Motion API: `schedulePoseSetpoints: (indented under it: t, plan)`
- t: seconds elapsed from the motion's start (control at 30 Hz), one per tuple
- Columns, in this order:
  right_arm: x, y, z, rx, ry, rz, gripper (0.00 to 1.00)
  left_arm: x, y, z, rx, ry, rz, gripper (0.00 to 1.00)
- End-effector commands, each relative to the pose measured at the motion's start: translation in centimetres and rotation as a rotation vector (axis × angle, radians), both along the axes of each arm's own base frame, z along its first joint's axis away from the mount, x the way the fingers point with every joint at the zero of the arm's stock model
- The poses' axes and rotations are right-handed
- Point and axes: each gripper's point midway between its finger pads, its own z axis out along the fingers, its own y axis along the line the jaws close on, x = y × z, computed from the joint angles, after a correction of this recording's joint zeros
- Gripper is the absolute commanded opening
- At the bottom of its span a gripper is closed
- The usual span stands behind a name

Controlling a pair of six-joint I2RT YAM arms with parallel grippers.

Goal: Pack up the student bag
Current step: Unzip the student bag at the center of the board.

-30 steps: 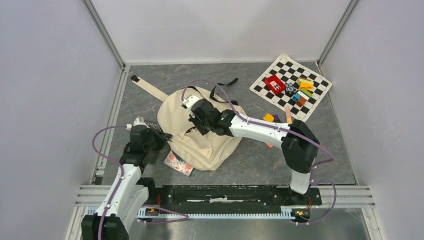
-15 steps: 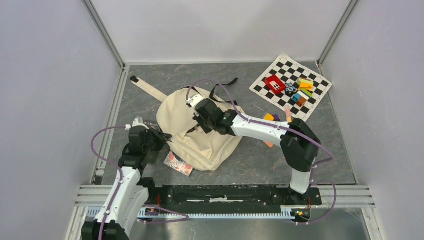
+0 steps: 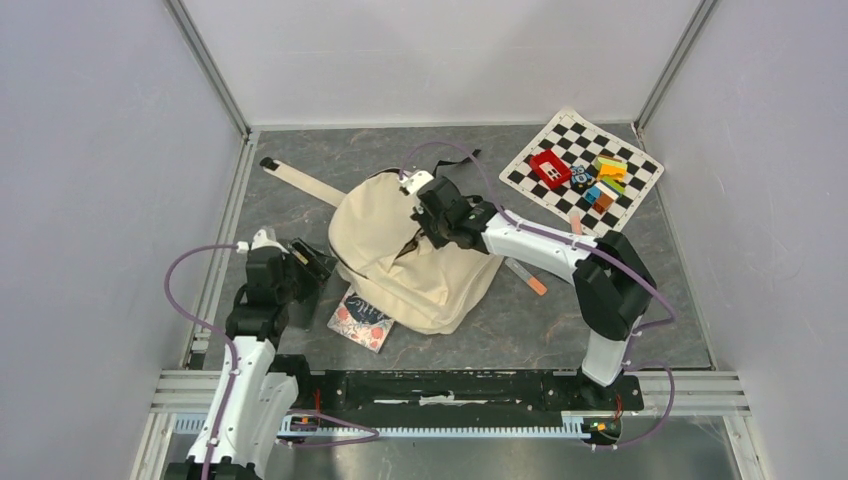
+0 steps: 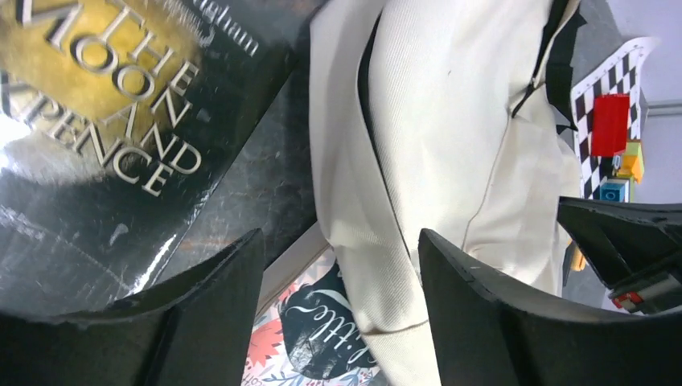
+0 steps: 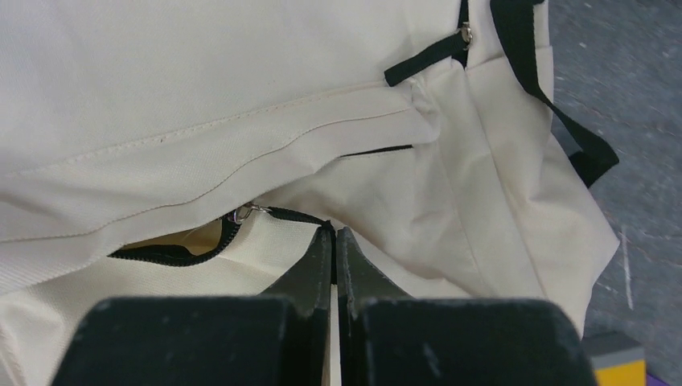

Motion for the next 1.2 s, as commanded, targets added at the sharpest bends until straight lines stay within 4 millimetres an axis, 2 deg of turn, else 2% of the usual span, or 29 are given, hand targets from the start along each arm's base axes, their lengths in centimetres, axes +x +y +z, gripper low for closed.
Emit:
schedulePoseSetpoints:
  t: [0.0,0.13,0.23,0.37,0.47,0.67,0.8,0.9,0.97,1.07,1.17]
  plan:
    - [1.2,-3.6,2.7,-0.008,-0.052,-0.067,0.00,1.2,0.6,5.1,0.122,-0.101,-0.076,0.80]
    - [0.6,-2.9,3.6,0.050,-0.044,-0.046,0.00,2.5,-2.1,7.8,0.125,-0.129,-0.266,0.83]
    - [0.3,-2.5,4.2,0.084,-0.035,-0.036,0.00,3.1,-5.2,8.8,0.183,-0.168,-0.446,0.84]
    - [-0.4,-2.2,4.6,0.119,-0.017,-0.027,0.00,3.6,-10.9,9.7,0.223,-0.239,-0.687,0.87]
    - [-0.7,-2.3,5.4,0.144,-0.021,-0.029,0.00,4.9,-13.4,9.0,0.261,-0.228,-0.778,0.88]
    - [-1.5,-2.5,6.0,0.175,-0.012,-0.023,0.00,7.8,-16.6,6.7,0.269,-0.155,-0.855,0.86]
    - [-1.6,-2.7,6.2,0.181,-0.013,-0.036,0.00,8.1,-18.8,5.9,0.232,-0.140,-0.912,0.85]
    - [-1.8,-2.9,6.2,0.182,-0.014,-0.040,0.00,8.4,-19.4,5.2,0.258,-0.134,-0.911,0.84]
    - [-1.7,-3.0,6.2,0.179,-0.016,-0.045,0.00,8.6,-19.6,4.6,0.286,-0.115,-0.911,0.74]
    - [-1.8,-3.0,6.2,0.184,-0.016,-0.047,0.00,9.2,-19.0,3.8,0.335,-0.092,-0.877,0.54]
    - [-1.9,-3.2,6.2,0.180,-0.016,-0.050,0.00,9.3,-18.8,3.2,0.355,-0.078,-0.866,0.45]
